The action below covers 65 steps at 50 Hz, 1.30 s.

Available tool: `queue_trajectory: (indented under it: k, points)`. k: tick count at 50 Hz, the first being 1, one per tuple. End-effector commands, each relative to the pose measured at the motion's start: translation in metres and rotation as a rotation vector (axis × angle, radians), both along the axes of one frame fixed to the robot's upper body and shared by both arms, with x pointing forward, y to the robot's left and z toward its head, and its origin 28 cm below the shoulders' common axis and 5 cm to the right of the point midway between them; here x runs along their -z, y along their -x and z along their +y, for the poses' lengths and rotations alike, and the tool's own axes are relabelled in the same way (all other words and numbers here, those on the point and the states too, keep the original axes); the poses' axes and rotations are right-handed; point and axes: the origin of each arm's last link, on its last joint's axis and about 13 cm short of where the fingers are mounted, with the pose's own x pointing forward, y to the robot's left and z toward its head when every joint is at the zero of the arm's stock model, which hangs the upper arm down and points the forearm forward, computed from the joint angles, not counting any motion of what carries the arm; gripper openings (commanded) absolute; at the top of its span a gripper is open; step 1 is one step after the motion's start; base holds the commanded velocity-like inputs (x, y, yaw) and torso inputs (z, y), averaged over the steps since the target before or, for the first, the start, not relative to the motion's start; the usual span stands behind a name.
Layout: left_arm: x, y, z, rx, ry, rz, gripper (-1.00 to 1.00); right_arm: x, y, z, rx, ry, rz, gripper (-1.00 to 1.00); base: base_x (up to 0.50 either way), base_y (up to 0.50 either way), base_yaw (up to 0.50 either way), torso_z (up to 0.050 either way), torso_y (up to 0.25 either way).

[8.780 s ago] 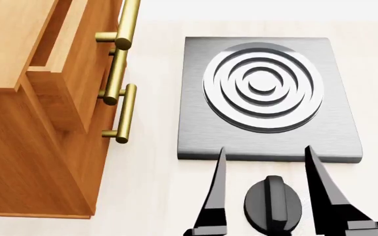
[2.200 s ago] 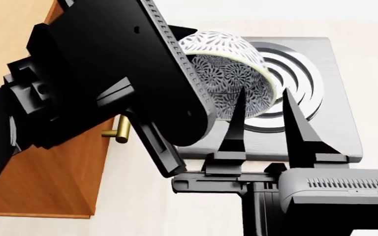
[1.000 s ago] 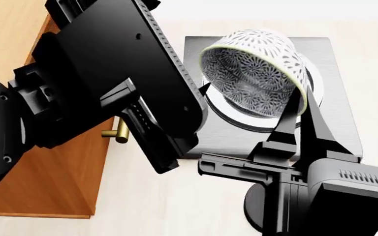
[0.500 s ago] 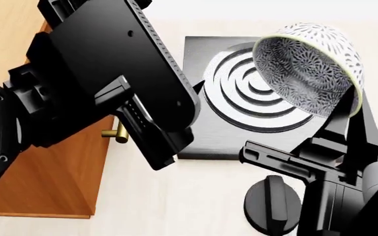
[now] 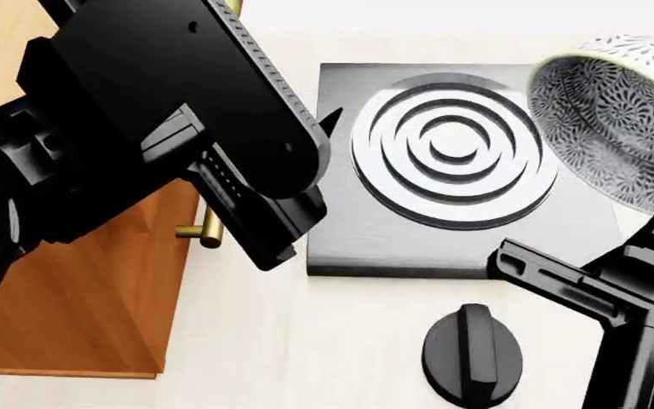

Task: Pick the akita bowl on the wooden cabinet and place it on the plate.

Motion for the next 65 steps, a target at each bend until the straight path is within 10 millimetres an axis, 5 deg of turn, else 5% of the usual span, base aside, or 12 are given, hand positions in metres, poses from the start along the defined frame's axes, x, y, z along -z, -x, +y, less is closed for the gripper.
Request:
queue_trajectory:
  k: [1,13,22,33,54,65]
  points:
    - [-0.003,0.002,0.000,-0.003,0.008,-0.010,1.00,-0.007,0.009,-0.016,0.094,-0.011,-0.042,-1.00,0.00,0.00,0.00,0.000,0.000]
    - [-0.003,0.001,-0.001,-0.005,0.004,-0.008,1.00,-0.011,0.019,-0.028,0.143,-0.053,-0.067,-1.00,0.00,0.00,0.00,0.000,0.000]
    - [-0.002,0.001,-0.001,-0.006,0.004,-0.006,1.00,-0.016,0.031,-0.040,-0.031,-0.322,-0.139,-1.00,0.00,0.00,0.00,0.000,0.001]
    - [-0.003,0.000,-0.002,-0.007,0.008,-0.003,1.00,-0.011,0.031,-0.051,-0.026,-0.449,-0.129,-1.00,0.00,0.00,0.00,0.000,0.000]
    - [-0.001,-0.001,0.000,-0.018,0.011,-0.002,1.00,-0.015,0.028,-0.060,0.274,-0.576,0.044,-1.00,0.00,0.00,0.00,0.000,0.000]
    - [0.000,-0.001,0.001,-0.023,0.012,0.000,1.00,-0.014,0.032,-0.063,0.212,-0.685,0.034,-1.00,0.00,0.00,0.00,0.001,0.000]
